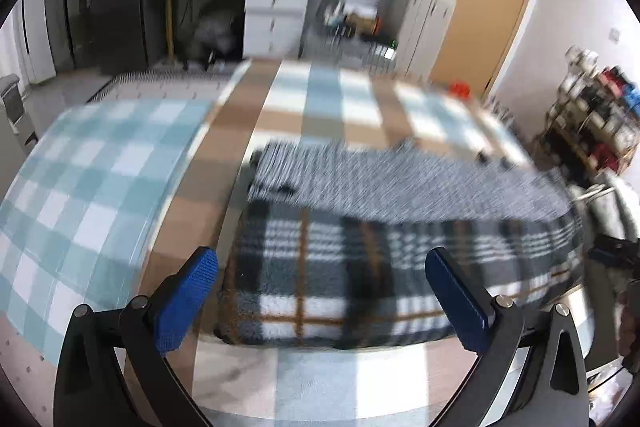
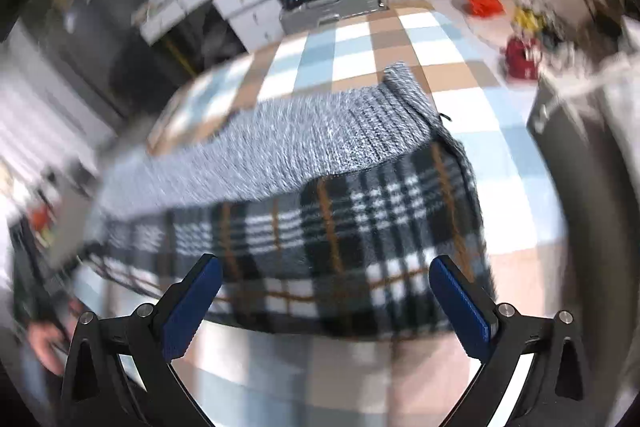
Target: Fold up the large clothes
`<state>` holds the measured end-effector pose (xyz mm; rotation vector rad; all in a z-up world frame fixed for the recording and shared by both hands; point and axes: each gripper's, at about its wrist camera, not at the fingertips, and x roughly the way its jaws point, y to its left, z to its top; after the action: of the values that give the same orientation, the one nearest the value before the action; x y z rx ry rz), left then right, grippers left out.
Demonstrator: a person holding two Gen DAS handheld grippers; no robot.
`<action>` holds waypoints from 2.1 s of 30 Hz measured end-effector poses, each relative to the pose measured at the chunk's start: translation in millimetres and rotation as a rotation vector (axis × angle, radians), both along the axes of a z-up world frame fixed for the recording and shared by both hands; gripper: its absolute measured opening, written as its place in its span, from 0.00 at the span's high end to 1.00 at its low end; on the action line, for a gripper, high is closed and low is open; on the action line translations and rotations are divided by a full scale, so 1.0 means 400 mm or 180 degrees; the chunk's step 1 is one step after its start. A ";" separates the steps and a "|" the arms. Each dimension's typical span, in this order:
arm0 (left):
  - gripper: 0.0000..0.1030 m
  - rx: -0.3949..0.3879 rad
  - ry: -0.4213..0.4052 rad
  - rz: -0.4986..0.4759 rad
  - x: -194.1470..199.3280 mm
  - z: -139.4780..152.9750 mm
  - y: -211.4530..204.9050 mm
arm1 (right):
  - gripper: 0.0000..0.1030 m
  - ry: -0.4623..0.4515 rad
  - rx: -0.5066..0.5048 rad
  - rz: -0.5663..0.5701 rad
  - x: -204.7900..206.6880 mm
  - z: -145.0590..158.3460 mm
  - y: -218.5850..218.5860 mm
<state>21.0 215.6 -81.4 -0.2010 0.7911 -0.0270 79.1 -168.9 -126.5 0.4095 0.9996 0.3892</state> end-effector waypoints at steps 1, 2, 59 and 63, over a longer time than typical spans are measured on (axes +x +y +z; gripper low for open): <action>0.01 -0.0055 -0.0119 -0.0018 -0.015 0.017 -0.004 | 0.00 0.0021 0.0061 -0.0016 -0.001 0.002 -0.004; 0.01 -0.0099 -0.0210 -0.0041 -0.022 0.026 -0.007 | 0.00 0.0021 0.0061 -0.0056 0.002 0.003 -0.006; 0.01 0.0377 0.0022 -0.0648 0.118 -0.049 -0.378 | 0.00 0.0927 0.1905 -0.0884 0.016 -0.241 -0.144; 0.01 0.0496 0.0160 -0.0558 0.135 -0.075 -0.361 | 0.00 0.0824 0.1678 -0.0855 0.060 -0.224 -0.117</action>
<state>75.0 71.3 -111.4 0.0157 0.8553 -0.1258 103.2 -215.9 -216.0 1.0806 1.0691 0.3584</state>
